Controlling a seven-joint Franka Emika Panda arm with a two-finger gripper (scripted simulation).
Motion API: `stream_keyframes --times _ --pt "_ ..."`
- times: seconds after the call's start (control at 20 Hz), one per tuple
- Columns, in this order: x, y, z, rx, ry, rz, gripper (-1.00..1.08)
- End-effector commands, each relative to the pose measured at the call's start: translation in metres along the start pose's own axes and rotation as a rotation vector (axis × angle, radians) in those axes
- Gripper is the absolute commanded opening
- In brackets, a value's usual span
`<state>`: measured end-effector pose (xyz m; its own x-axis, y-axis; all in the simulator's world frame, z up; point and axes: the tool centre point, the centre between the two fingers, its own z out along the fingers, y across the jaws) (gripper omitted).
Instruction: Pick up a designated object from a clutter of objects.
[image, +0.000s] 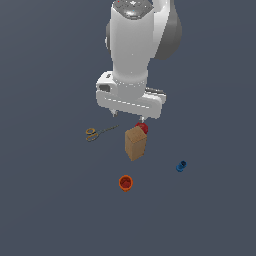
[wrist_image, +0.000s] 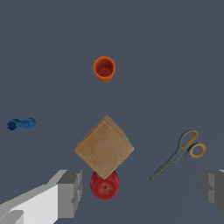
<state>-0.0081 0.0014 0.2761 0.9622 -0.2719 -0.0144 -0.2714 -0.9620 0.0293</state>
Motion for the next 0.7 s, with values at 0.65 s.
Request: stream_keyframes --times 0.65 --pt "-0.004 -0.016 0.040 0.016 0.004 0.375 1.00"
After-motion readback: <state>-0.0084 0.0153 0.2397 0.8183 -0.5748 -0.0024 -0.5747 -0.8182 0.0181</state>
